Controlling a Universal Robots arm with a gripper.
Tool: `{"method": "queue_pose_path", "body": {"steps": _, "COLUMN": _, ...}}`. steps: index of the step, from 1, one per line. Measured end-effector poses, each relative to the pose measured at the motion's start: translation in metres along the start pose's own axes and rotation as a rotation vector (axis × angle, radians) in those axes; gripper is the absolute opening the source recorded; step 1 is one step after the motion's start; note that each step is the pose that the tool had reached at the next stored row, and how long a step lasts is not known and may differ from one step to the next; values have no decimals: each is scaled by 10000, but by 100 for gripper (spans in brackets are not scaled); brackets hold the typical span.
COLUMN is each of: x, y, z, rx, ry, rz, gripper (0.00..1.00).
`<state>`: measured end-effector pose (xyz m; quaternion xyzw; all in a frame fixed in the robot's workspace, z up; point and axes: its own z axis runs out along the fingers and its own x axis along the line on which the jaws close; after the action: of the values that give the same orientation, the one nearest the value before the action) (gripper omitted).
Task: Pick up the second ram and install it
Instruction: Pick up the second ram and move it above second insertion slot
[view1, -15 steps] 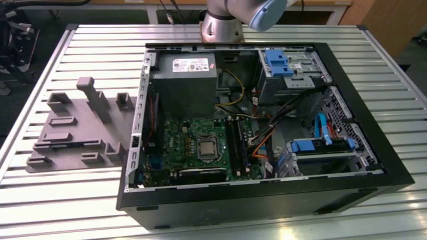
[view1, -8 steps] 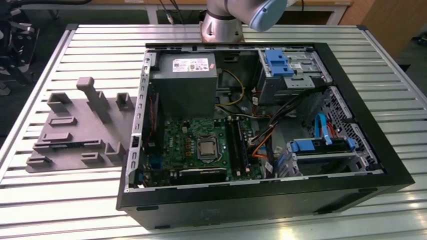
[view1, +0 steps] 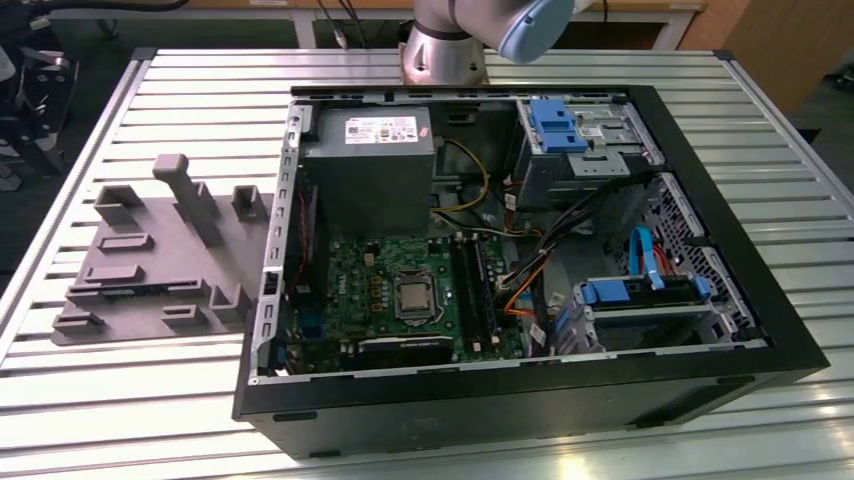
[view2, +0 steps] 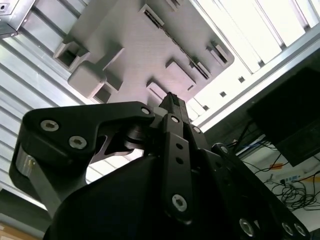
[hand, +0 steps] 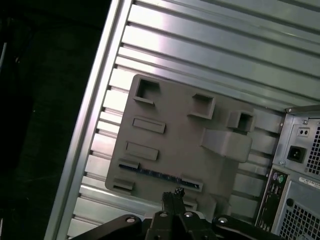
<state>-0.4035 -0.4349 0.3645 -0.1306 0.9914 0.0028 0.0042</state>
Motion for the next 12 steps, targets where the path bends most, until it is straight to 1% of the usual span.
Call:
{"method": "queue_pose_path", "body": {"steps": 3, "x": 0, "y": 0, "z": 5, "rx": 8, "ry": 4, "rz": -200, "gripper": 11}}
{"method": "queue_pose_path", "body": {"steps": 12, "x": 0, "y": 0, "z": 6, "rx": 7, "ry": 3, "rz": -270, "gripper": 11}}
